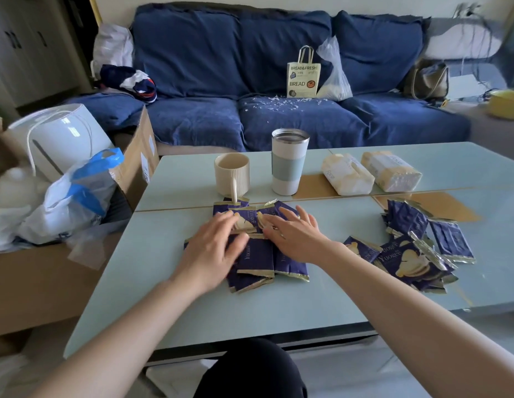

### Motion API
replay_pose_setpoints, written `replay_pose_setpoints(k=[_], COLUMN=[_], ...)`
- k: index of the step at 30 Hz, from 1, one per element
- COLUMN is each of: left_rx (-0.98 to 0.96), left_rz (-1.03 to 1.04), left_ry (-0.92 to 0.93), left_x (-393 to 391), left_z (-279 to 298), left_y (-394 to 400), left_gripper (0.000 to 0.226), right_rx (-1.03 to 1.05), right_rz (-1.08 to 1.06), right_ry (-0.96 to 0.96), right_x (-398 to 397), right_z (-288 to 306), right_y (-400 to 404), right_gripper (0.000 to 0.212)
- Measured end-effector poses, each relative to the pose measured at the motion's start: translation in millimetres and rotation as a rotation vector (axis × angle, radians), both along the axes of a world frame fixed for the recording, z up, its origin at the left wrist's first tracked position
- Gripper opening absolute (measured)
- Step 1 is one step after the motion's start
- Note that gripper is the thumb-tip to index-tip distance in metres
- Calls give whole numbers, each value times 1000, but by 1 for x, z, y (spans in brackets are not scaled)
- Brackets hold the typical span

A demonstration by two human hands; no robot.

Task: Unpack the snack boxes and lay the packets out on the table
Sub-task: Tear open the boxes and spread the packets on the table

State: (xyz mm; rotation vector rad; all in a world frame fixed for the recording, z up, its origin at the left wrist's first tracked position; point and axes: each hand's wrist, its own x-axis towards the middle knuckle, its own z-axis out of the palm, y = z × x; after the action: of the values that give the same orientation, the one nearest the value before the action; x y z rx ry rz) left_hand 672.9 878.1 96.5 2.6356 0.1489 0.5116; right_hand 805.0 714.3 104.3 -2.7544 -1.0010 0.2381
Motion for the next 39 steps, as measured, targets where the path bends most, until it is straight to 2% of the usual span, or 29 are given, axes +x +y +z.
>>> replay_pose_setpoints(k=[4, 9, 16, 19, 22, 24, 29, 30, 34, 36, 39], left_rx=[-166, -267, -647, -723, -987, -1065, -1037, -1002, -750, -623, -432], left_rz=[170, 210, 265, 348, 446, 477, 491, 490, 483, 463, 487], left_ry=[189, 313, 125, 59, 33, 76, 120, 124, 131, 125, 139], left_x=[33, 62, 75, 79, 87, 89, 83, 81, 74, 75, 78], left_z=[12, 12, 6, 8, 9, 8, 5, 6, 9, 9, 10], left_y=[28, 38, 47, 51, 56, 56, 62, 61, 61, 61, 60], left_gripper=[47, 55, 49, 55, 59, 62, 74, 70, 31, 28, 37], right_rx=[15, -22, 1, -12, -58, -57, -20, -13, 2, 25, 16], right_rz=[98, 196, 22, 39, 78, 95, 45, 24, 29, 63, 81], right_ry=[-55, 30, 8, 2, 12, 12, 27, 30, 27, 34, 83], right_x=[4, 2, 13, 14, 13, 11, 10, 10, 10, 8, 6], right_z=[7, 9, -3, -6, -5, -5, -5, -4, -2, -3, -2], right_y=[7, 31, 36, 37, 40, 41, 40, 39, 33, 32, 33], right_gripper=[49, 50, 53, 58, 56, 55, 55, 56, 57, 57, 57])
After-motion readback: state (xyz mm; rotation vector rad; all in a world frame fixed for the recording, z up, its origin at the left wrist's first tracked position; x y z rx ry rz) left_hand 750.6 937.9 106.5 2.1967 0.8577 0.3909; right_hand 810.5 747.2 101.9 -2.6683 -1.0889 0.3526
